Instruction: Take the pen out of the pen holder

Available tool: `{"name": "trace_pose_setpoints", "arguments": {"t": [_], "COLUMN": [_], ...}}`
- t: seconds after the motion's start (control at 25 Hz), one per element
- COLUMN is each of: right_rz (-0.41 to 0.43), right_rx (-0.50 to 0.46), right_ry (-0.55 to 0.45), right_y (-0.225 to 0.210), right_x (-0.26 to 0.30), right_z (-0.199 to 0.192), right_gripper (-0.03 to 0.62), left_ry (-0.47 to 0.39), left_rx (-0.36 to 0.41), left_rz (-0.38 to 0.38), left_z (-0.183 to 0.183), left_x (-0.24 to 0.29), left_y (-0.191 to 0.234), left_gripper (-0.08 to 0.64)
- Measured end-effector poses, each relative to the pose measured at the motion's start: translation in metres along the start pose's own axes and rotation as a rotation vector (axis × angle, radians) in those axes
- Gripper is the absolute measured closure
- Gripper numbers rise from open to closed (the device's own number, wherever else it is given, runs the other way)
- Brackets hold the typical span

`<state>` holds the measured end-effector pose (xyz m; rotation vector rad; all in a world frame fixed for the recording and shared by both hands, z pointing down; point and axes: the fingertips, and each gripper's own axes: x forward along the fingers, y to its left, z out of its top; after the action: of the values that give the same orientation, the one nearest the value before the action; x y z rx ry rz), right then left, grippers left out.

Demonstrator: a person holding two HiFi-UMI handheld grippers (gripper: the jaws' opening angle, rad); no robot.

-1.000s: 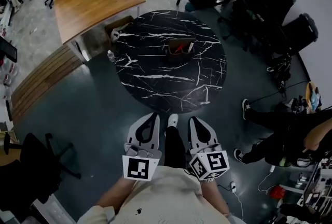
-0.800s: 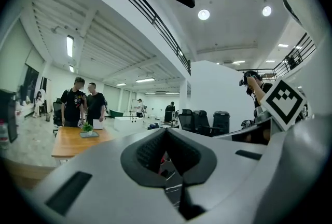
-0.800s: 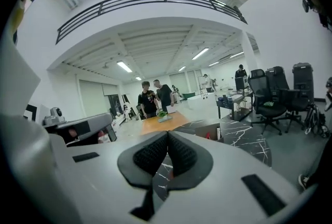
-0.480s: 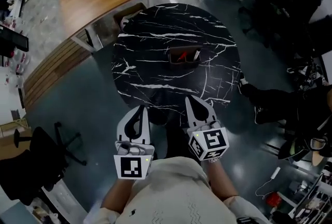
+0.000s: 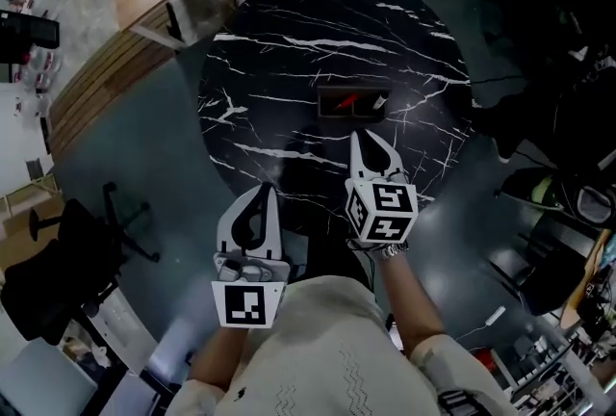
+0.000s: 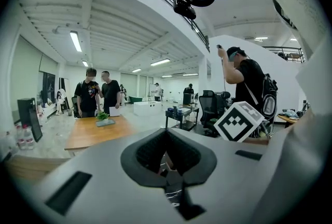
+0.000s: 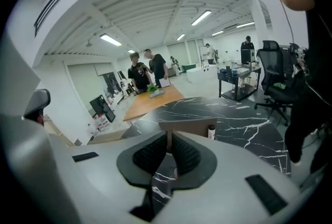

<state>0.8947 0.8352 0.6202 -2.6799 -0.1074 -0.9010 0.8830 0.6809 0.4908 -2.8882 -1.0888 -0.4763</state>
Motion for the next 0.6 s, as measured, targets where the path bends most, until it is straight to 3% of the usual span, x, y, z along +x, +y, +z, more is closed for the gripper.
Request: {"name": "trace_pose_setpoints", "arguments": {"t": [0.16, 0.32, 0.6], "right_rz": [-0.004, -0.008, -0.049], "right_rx": [0.024, 0.034, 0.031], "right_ry": [0.093, 0.177, 0.231], "right_y": [-0.021, -0.037, -0.050], "right_x": [0.049, 0.090, 0.124], "right_z": [-0.016, -0.033, -0.043], "right_gripper": [0.566, 0.495, 0.494], "left_ry": [0.032, 0.031, 0.058], "left_rx": [-0.001, 0.009, 0.012], "left_rz": [-0.025, -0.046, -0.017], "left_z": [-0.006, -0.003, -0.016], "left_x": [0.036, 0.063, 0.068], "left_y": [-0.008, -0.010, 0.002], "left_gripper": [0.549, 0.549, 0.549]}}
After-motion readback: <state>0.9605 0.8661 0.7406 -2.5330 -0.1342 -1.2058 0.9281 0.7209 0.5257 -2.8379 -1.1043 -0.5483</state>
